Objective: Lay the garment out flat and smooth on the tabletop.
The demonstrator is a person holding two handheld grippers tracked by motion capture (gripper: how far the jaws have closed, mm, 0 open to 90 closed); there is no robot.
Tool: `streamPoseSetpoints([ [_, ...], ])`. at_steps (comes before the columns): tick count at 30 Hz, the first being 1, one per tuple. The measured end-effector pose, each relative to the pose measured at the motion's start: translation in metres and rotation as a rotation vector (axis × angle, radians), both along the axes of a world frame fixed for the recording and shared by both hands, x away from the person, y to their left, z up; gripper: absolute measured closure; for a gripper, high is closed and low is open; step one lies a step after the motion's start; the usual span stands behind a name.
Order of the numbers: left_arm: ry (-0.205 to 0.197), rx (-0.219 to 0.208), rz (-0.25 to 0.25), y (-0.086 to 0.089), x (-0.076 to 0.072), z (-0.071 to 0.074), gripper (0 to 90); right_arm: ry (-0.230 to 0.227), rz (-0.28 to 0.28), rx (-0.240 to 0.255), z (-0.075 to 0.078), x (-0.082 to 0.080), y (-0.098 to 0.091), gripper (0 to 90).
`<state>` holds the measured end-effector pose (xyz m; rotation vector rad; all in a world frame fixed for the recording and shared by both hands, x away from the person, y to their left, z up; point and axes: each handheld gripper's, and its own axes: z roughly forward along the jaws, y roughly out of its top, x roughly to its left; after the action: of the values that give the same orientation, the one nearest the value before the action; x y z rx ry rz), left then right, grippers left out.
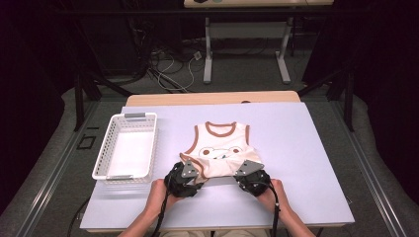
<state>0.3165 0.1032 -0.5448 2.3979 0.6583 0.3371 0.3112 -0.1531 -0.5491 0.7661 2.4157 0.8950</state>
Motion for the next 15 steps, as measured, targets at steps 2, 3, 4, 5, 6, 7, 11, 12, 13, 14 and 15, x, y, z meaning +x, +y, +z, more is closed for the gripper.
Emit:
streamPoseSetpoints([
  [2, 0.004, 0.015, -0.006, -0.002, 0.0, -0.003, 58.2, -0.014, -0.007, 0.003, 0.002, -0.001, 0.0, 85.0],
  [3, 0.003, 0.033, -0.019, -0.002, 0.0, -0.004, 59.2, -0.014, -0.012, 0.007, 0.003, -0.001, 0.0, 85.1],
  [4, -0.003, 0.025, -0.019, -0.003, 0.0, -0.005, 60.6, -0.015, -0.007, 0.015, 0.005, -0.001, -0.001, 85.1],
  [5, -0.003, 0.028, -0.028, -0.003, -0.001, -0.004, 63.4, -0.021, -0.012, 0.027, 0.008, -0.001, -0.002, 85.1],
  [6, -0.009, 0.031, -0.028, -0.003, -0.001, -0.005, 67.1, -0.023, -0.015, 0.04, 0.011, -0.001, -0.003, 85.1],
  [7, -0.015, 0.029, -0.025, -0.002, -0.001, -0.005, 71.1, -0.027, -0.018, 0.048, 0.014, -0.001, -0.004, 85.1],
  [11, -0.011, 0.017, -0.029, -0.001, -0.001, -0.005, 83.1, -0.033, -0.03, 0.078, 0.026, -0.002, -0.007, 84.5],
  [12, -0.01, -0.004, -0.026, 0.0, -0.001, -0.005, 84.0, -0.033, -0.029, 0.078, 0.028, -0.002, -0.008, 84.5],
  [13, -0.011, -0.012, -0.025, 0.0, 0.0, -0.003, 84.6, -0.033, -0.034, 0.08, 0.03, -0.001, -0.008, 84.6],
  [14, 0.001, -0.027, -0.028, 0.001, 0.0, 0.0, 84.8, -0.034, -0.045, 0.081, 0.031, -0.001, -0.008, 84.6],
  [15, 0.002, -0.045, -0.026, 0.002, 0.001, 0.002, 84.9, -0.031, -0.053, 0.08, 0.032, 0.002, -0.008, 84.6],
])
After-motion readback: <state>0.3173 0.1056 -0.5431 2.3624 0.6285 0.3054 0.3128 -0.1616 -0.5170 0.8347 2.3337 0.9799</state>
